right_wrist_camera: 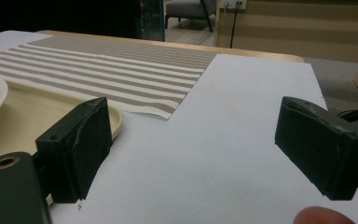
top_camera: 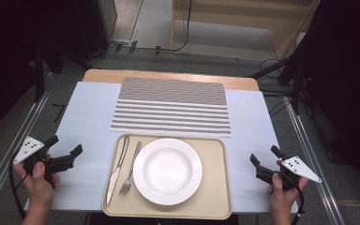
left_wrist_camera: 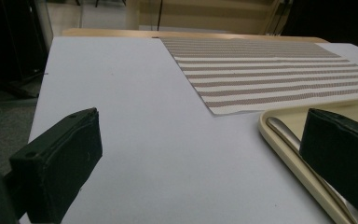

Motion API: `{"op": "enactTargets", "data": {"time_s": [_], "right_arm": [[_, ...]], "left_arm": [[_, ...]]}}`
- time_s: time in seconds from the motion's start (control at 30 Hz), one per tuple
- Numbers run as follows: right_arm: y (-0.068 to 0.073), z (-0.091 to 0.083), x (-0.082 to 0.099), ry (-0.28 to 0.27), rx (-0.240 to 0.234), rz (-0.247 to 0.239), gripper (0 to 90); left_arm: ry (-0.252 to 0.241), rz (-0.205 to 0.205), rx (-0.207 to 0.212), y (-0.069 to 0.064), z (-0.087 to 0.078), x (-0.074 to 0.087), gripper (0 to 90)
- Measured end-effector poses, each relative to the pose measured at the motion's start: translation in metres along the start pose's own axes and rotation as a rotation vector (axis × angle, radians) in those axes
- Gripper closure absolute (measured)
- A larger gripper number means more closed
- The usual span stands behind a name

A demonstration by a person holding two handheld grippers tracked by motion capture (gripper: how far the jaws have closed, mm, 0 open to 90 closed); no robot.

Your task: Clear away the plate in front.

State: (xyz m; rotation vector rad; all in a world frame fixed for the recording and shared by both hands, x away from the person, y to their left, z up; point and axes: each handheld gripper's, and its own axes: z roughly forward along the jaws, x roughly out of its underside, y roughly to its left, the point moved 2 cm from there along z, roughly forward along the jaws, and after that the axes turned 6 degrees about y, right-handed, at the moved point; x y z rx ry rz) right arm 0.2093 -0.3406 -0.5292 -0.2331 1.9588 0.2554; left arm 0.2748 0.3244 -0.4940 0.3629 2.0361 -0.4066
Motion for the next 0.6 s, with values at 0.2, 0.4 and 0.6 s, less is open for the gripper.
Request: {"op": "enactTargets", "data": {"time_s": [0.2,0.4,0.6], "right_arm": [[-0.0038,0.0006,0.0,0.002,0.001,-0.003,12.1],[-0.0044,0.001,0.0004,-0.001,-0.003,-0.003,11.6],[-0.0035,0.0002,-0.0003,0.001,-0.006,0.005,11.1]], "left_arm": [[0.015,-0.003,0.004,0.0039,0.0021,0.005,0.0],[0.024,-0.009,0.001,0.0052,0.0034,0.0072,0.0],[0.027,-0.004,-0.003,0.0032,0.004,0.0071,0.0]]}}
